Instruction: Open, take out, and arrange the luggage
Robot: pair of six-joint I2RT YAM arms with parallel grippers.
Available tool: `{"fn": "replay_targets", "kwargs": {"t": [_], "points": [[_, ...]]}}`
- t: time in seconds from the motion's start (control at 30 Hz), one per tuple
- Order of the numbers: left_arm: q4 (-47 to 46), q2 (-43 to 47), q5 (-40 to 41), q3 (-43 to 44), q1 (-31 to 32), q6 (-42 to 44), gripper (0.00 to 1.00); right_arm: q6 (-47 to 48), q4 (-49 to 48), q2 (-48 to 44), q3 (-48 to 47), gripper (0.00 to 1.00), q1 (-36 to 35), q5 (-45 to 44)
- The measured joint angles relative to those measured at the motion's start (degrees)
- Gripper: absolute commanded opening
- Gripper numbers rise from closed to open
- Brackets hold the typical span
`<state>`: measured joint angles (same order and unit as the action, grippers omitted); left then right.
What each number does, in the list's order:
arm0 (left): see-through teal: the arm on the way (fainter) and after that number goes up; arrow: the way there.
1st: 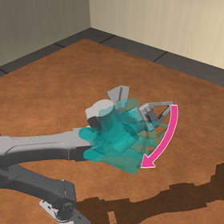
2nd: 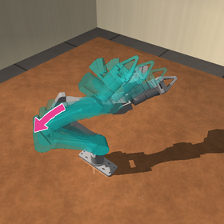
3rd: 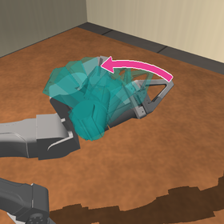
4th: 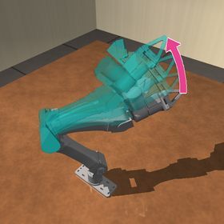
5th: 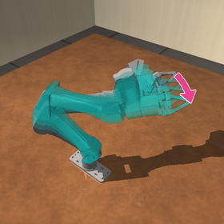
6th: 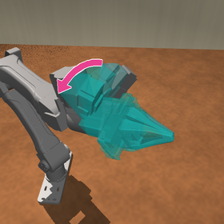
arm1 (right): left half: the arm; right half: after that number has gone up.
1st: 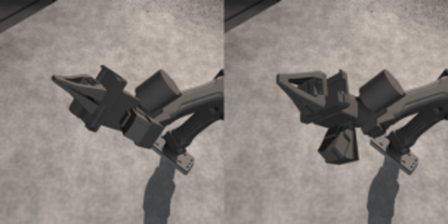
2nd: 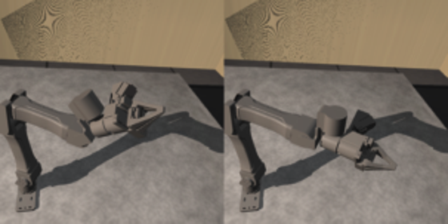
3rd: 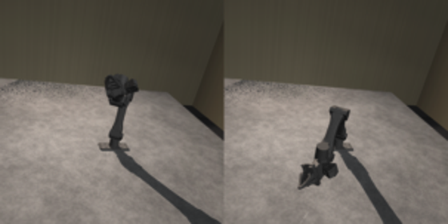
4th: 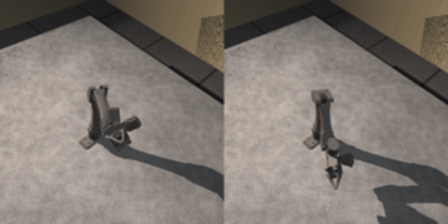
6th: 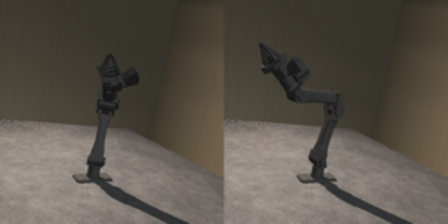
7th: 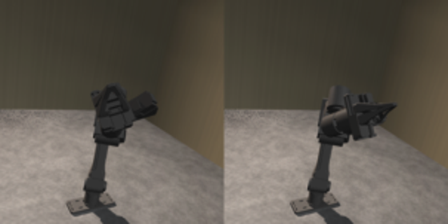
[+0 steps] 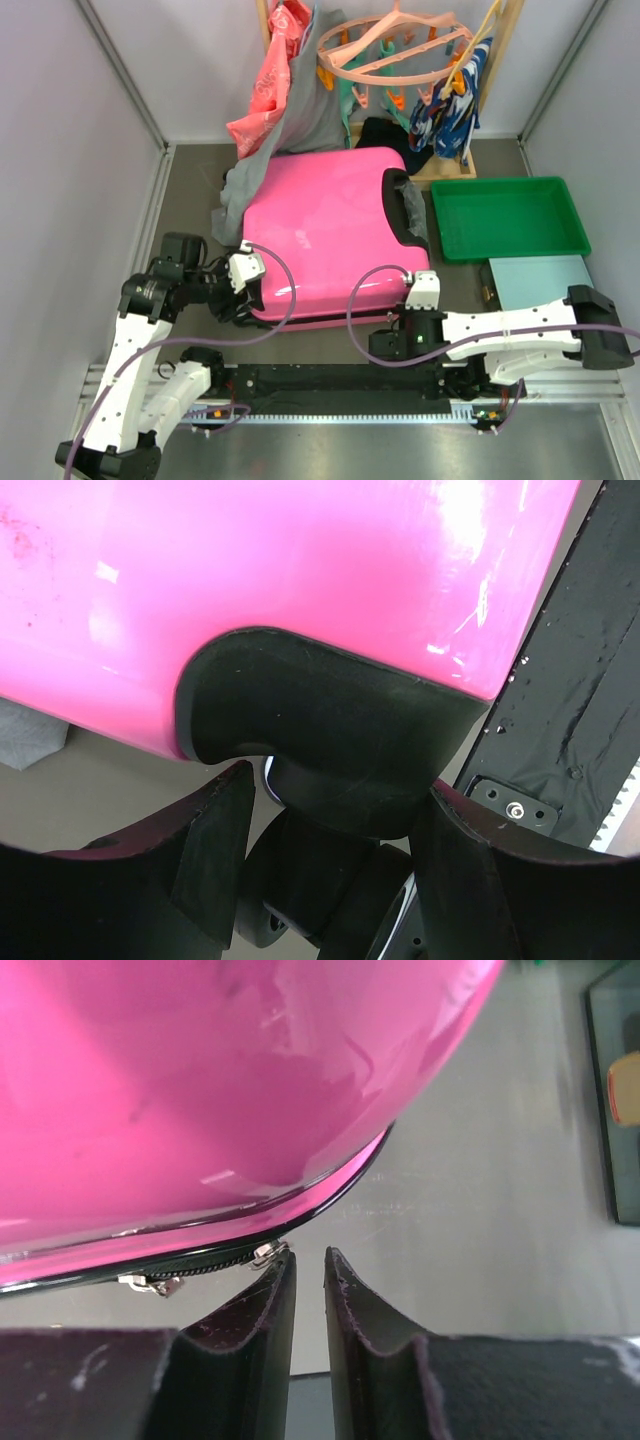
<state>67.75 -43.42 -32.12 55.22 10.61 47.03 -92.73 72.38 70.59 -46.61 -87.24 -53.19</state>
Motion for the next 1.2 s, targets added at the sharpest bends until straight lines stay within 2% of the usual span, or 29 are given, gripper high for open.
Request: {"fn": "replay_targets", "kwargs": {"t": [0.23,0.43,0.57,0.63,0.77,1.03,1.2], "points": [[0.0,0.0,0.0,0.1,0.0,0.1,0.0,12.0,-9.0,-8.6,6.4,0.25,0.1,-1.3],[0.4,-0.4,0.0,0.3,0.0,0.5,0.0,27.8,-23.5,-27.2,16.9,0.29,0.5,0.1],[0.4,-0.4,0.0,0.3,0.0,0.5,0.0,32.7,-26.3,-38.9,20.4,0.31,1.2,1.3],[0.4,-0.5,0.0,0.3,0.0,0.5,0.0,34.5,-26.5,-41.6,20.8,0.32,1.3,1.9],[0.6,-1.1,0.1,0.9,0.0,0.5,0.0,37.3,-28.2,-40.9,20.8,0.33,2.0,3.6],[0.8,-1.2,0.2,1.0,0.0,0.5,0.0,38.5,-31.7,-28.7,20.6,0.29,4.0,4.5],[0.8,-1.4,0.1,1.2,0.0,0.5,0.0,38.5,-32.5,-28.9,19.9,0.29,4.5,4.7]]}}
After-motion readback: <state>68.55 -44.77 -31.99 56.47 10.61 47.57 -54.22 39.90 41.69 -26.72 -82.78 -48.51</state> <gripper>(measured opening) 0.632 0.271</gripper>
